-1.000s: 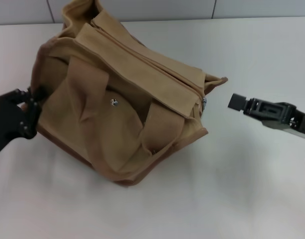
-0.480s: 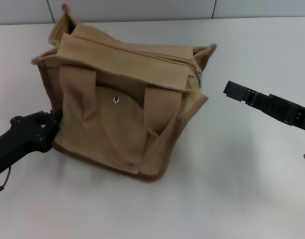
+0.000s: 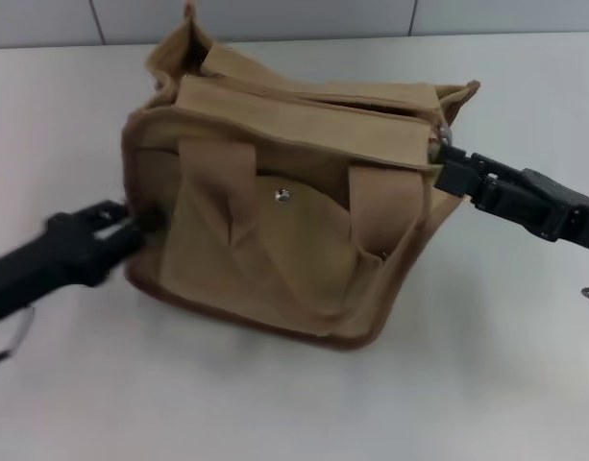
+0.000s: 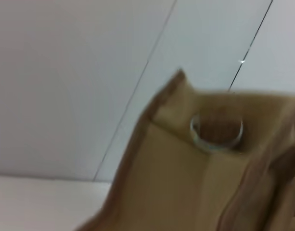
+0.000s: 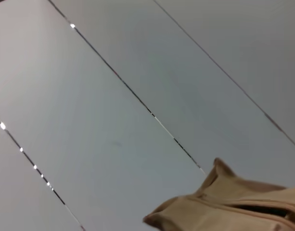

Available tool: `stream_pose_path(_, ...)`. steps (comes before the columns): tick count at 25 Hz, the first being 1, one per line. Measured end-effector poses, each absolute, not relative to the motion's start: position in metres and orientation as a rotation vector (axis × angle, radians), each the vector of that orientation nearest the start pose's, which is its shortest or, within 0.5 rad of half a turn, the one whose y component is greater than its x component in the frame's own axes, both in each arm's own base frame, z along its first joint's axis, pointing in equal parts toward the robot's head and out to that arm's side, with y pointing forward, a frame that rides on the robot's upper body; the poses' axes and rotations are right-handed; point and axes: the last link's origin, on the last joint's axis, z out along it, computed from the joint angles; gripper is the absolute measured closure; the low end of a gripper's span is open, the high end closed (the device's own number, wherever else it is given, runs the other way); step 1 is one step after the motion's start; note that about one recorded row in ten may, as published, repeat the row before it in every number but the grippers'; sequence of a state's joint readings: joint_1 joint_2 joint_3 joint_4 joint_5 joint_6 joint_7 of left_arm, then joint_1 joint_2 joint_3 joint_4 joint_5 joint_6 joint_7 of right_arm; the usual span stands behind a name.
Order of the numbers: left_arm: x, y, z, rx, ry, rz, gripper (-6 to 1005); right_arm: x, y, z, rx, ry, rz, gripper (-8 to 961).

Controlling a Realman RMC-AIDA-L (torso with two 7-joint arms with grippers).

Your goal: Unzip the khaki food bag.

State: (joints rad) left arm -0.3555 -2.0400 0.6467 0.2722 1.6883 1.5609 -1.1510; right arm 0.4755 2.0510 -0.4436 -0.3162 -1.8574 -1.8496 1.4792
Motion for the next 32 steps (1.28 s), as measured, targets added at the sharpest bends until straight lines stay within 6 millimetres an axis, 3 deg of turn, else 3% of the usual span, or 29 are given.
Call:
stream_pose_path(2, -0.319, 0.265, -0.011, -2.350, -0.906, -1.068, 789, 0.264, 0.279, 0.005, -2.486, 1.024, 1.443, 168)
stream_pose_path(3, -0.329, 0.259, 0.023, -2.351, -0.842, -1.088, 764, 0.265, 0.279, 0.007, -2.502, 0.950, 1.420, 162)
stream_pose_path(5, -0.329, 0.259, 0.023, -2.351, -0.842, -1.088, 696, 0.264, 0.278, 0.008, -2.514, 0.908, 1.417, 149)
stream_pose_path(6, -0.333, 0.253, 0.044, -2.375, -0.791, -1.104, 661, 0.261, 0.275, 0.010, -2.554, 0.811, 1.415, 143)
stream_pose_path(7, -0.333, 0.253, 0.044, -2.375, -0.791, -1.104, 627, 0.261, 0.275, 0.010, -2.554, 0.811, 1.415, 144)
stream_pose_path(8, -0.336, 0.241, 0.069, -2.481, -0.716, -1.090, 593, 0.259, 0.273, 0.010, -2.587, 0.750, 1.412, 145)
stream_pose_path(10, -0.334, 0.231, 0.079, -2.570, -0.659, -1.091, 494, 0.253, 0.266, 0.011, -2.682, 0.613, 1.401, 146)
stream_pose_path(11, -0.334, 0.231, 0.079, -2.570, -0.659, -1.091, 444, 0.246, 0.258, 0.007, -2.794, 0.462, 1.385, 147)
stream_pose_path(12, -0.329, 0.223, 0.081, -2.647, -0.601, -1.116, 395, 0.246, 0.258, 0.007, -2.794, 0.462, 1.385, 148)
stream_pose_path(13, -0.327, 0.221, 0.078, -2.687, -0.583, -1.115, 345, 0.239, 0.251, 0.002, -2.878, 0.346, 1.386, 149)
stream_pose_path(16, -0.320, 0.220, 0.065, -2.782, -0.557, -1.098, 297, 0.231, 0.245, -0.002, -2.940, 0.230, 1.414, 149)
stream_pose_path(25, -0.312, 0.226, 0.056, -2.815, -0.546, -1.104, 153, 0.235, 0.242, 0.011, -2.907, 0.189, 1.454, 149)
stream_pose_path(32, -0.312, 0.227, 0.060, -2.820, -0.542, -1.101, 153, 0.239, 0.240, 0.013, -2.926, 0.193, 1.432, 149)
